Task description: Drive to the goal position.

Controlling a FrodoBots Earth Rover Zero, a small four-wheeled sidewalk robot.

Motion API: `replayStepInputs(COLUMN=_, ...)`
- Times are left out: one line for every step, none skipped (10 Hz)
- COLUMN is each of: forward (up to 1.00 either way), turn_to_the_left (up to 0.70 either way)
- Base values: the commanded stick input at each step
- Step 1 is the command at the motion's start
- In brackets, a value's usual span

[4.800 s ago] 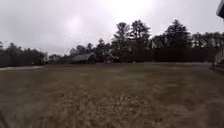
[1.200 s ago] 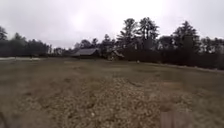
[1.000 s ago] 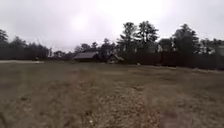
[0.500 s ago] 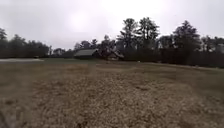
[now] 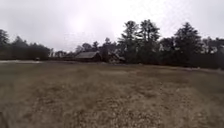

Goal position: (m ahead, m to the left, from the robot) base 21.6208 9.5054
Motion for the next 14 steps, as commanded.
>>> replayStepInputs(forward=0.7, turn_to_the_left=0.0)
replayStepInputs(forward=0.7, turn_to_the_left=0.0)
replayStepInputs(forward=0.7, turn_to_the_left=0.0)
replayStepInputs(forward=0.7, turn_to_the_left=0.0)
replayStepInputs(forward=0.7, turn_to_the_left=0.0)
replayStepInputs(forward=0.7, turn_to_the_left=0.0)
replayStepInputs(forward=0.7, turn_to_the_left=0.0)
replayStepInputs(forward=0.7, turn_to_the_left=0.0)
replayStepInputs(forward=0.7, turn_to_the_left=0.0)
replayStepInputs(forward=0.7, turn_to_the_left=0.0)
replayStepInputs(forward=0.7, turn_to_the_left=0.0)
replayStepInputs(forward=0.7, turn_to_the_left=0.0)
replayStepInputs(forward=0.7, turn_to_the_left=0.0)
replayStepInputs(forward=0.7, turn_to_the_left=0.0)
